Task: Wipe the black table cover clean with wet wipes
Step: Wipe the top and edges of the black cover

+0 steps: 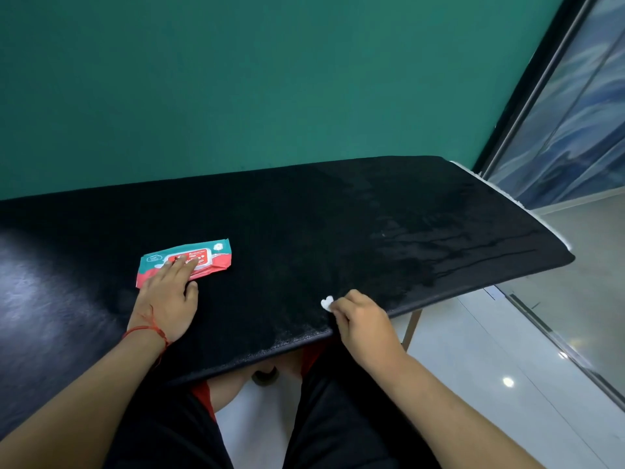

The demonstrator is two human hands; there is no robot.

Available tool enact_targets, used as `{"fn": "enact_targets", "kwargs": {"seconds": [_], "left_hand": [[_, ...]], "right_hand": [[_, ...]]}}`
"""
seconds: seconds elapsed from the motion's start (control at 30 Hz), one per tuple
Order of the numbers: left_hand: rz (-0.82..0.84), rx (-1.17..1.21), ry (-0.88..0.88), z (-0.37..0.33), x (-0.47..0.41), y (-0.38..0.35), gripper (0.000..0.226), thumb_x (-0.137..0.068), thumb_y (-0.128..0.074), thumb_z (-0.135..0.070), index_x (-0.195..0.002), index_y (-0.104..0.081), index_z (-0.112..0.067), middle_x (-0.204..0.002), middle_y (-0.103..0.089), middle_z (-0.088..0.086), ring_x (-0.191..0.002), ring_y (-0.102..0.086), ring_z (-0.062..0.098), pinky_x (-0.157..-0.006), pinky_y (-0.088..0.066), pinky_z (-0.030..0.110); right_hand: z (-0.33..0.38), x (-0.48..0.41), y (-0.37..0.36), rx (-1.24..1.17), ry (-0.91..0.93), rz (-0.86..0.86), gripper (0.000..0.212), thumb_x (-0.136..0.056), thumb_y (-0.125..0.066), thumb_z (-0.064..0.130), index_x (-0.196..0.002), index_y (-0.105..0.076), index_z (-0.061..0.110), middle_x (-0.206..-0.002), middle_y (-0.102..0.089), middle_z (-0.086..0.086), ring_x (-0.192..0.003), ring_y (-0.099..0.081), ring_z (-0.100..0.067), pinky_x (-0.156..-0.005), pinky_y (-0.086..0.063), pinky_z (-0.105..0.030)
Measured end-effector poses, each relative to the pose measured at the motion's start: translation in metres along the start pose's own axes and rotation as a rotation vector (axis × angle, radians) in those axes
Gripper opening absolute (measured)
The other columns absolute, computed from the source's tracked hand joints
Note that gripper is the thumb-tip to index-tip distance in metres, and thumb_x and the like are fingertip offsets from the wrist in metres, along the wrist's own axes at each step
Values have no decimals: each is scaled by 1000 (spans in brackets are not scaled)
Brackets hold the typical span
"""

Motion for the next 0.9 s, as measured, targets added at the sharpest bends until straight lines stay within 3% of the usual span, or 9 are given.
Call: {"fn": "enact_targets", "kwargs": {"seconds": [0.13,0.3,0.53,0.77,0.9], "left_hand": [[-2,-8,-22,-1,0,-2,53,-108,-43,-31,-160,-39,-23,-167,-37,4,-157,-27,25,-128,-22,48],[-7,-2,-18,0,0,-2,53,-108,-44,-30,-160,-39,-23,-167,-36,3,-157,-27,25,-129,-21,47],[5,-6,-12,-1,-1,-1,54,-108,-43,-31,-161,-38,-24,-168,-35,3,-158,-25,25,-129,-21,48],[-6,-11,-14,0,0,-2,54,-108,-43,-32,-161,-38,-23,-167,-36,3,-157,-26,24,-129,-22,47],[-7,-14,-11,-2,-1,-1,54,-108,-43,-32,-161,-39,-24,-167,-36,3,-157,-26,24,-129,-21,46]], "right_hand": [[-38,0,16,-81,-76,-46,8,-92,-79,15,-95,-80,22,-85,-60,9,-73,-64,-12,-67,-53,-28],[-125,-4,56,51,-260,-161,10,-88,-82,7,-91,-80,16,-84,-61,2,-72,-64,-21,-66,-56,-38],[-216,-2,104,187,-500,-208,9,-97,-72,6,-101,-80,4,-90,-60,-8,-79,-60,-33,-67,-47,-36],[-223,-27,88,186,-640,-175,23,-103,-57,7,-103,-80,8,-98,-59,-11,-81,-51,-32,-72,-40,-36],[-208,-53,76,104,-686,-133,25,-102,-56,11,-105,-81,15,-110,-69,-15,-94,-62,-39,-76,-44,-37]]}}
Point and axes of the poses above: each hand's wrist, its own x-axis away from the middle knuckle, its own y-axis out of the back of the hand, z = x × y, the point moved 9 cm from there along -x, towards the middle knuckle
